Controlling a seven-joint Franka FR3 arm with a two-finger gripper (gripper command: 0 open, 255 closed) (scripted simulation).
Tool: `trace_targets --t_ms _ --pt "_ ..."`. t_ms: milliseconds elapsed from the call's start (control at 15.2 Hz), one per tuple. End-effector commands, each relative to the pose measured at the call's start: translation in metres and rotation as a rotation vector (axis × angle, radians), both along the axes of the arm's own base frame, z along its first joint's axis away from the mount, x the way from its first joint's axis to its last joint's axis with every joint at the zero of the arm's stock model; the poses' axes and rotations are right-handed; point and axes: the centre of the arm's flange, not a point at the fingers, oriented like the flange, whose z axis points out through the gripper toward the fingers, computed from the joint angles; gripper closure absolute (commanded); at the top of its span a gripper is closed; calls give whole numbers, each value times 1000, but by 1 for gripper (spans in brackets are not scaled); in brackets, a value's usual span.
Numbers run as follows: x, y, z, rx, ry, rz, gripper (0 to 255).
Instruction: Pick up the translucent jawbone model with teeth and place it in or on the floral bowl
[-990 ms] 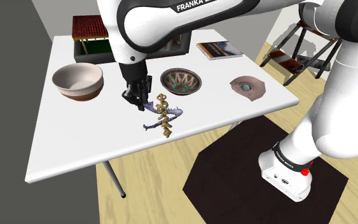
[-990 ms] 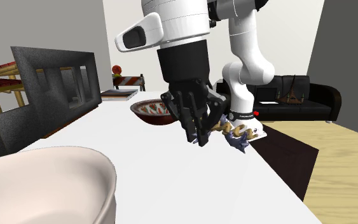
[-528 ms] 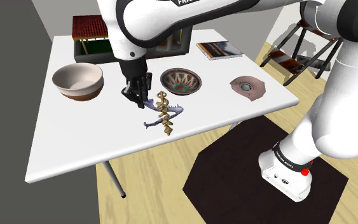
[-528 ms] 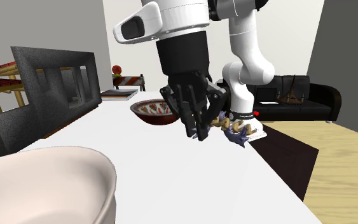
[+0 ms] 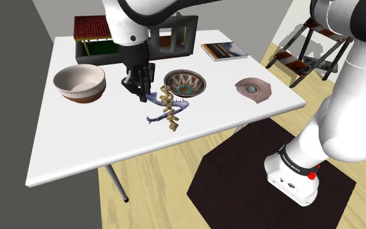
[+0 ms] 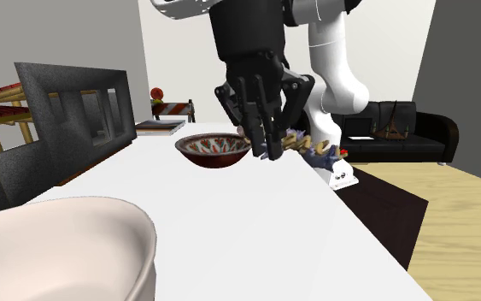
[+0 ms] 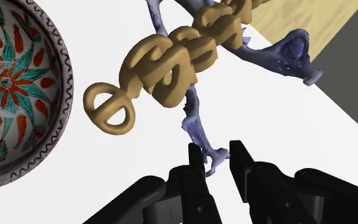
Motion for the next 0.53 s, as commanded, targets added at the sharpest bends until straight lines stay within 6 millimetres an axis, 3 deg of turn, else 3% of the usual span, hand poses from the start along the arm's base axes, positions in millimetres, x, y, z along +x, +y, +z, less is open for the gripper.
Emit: trace_targets --t_ms 0,462 --pt "0 -1 10 0 0 0 255" --pt "0 -1 47 0 0 0 255"
